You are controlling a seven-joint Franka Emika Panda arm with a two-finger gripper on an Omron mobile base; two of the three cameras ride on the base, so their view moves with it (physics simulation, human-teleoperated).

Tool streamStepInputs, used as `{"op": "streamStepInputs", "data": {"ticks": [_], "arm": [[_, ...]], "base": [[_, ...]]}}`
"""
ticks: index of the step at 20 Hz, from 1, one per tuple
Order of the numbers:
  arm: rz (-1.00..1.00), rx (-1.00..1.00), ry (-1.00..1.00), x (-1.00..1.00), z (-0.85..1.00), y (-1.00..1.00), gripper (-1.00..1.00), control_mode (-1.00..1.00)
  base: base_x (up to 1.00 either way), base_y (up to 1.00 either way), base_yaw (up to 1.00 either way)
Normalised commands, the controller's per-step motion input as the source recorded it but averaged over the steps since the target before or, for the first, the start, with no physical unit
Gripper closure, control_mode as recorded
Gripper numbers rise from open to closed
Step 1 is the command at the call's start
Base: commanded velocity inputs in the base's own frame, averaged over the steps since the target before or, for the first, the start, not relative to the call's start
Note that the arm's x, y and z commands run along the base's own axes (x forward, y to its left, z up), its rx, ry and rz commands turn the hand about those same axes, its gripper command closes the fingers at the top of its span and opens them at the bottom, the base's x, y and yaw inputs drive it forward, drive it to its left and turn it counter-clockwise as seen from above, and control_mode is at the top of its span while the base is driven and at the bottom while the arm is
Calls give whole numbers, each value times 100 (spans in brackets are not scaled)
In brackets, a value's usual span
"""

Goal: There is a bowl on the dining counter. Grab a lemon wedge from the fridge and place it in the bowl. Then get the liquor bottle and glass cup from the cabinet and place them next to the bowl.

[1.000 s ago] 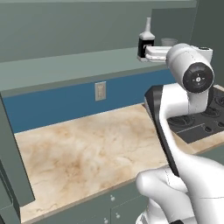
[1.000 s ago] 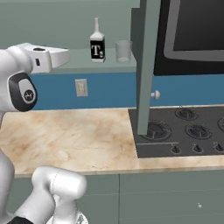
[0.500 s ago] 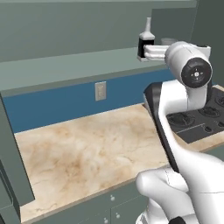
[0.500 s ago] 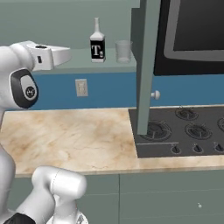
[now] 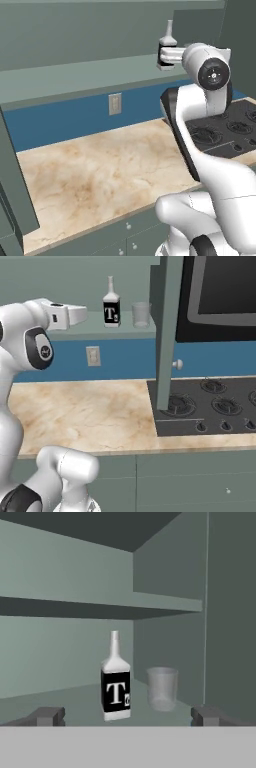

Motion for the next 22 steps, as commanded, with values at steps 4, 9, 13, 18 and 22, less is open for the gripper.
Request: {"op": "streamStepInputs", "data": {"ticks": [4,9,13,18,22], "arm": [[2,3,0,49,-1,0,-100,-100],[5,2,0,47,0,0,-100,-100],[8,2,-2,46,0,0,-100,-100],[10,1,-2,37,0,-3,-100,-100],[8,0,0,31,0,-12,-100,-100]], "base": [[0,0,0],[0,0,0],[0,0,0],[0,0,0],[0,0,0]]}}
